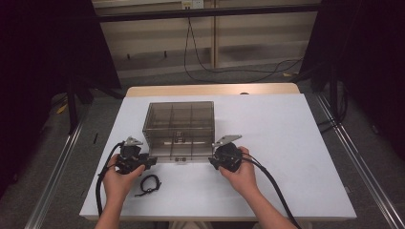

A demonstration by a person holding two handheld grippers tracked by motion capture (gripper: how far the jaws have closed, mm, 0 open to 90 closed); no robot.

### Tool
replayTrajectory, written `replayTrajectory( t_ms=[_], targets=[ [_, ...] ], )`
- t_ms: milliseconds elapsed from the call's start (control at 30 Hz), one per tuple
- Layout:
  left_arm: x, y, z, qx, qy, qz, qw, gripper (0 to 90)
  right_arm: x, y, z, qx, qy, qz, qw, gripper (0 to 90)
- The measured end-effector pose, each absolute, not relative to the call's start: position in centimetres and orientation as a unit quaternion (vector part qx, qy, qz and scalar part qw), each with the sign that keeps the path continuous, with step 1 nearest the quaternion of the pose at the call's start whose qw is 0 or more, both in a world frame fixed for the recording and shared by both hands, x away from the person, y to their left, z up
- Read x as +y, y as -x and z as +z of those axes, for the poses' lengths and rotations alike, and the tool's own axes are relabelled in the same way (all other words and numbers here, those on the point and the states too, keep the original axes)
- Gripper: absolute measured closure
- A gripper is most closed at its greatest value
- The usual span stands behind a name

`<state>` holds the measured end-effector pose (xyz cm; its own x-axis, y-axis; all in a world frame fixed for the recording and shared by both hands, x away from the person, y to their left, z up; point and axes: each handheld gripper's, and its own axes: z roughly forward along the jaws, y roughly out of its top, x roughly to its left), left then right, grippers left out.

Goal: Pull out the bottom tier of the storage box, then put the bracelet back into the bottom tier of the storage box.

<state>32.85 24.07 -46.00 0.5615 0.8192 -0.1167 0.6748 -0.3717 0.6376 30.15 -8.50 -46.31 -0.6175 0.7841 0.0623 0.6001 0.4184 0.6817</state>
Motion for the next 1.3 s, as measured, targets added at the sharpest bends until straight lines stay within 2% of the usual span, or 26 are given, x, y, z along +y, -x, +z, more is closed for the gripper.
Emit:
replayTrajectory(
  t_ms=[1300],
  targets=[
    [24.15,-32.4,-45.83,0.455,-0.823,0.107,0.323,54.6,-8.54,-29.45,-46.2,0.835,-0.412,0.341,0.126,70.8]
  ],
)
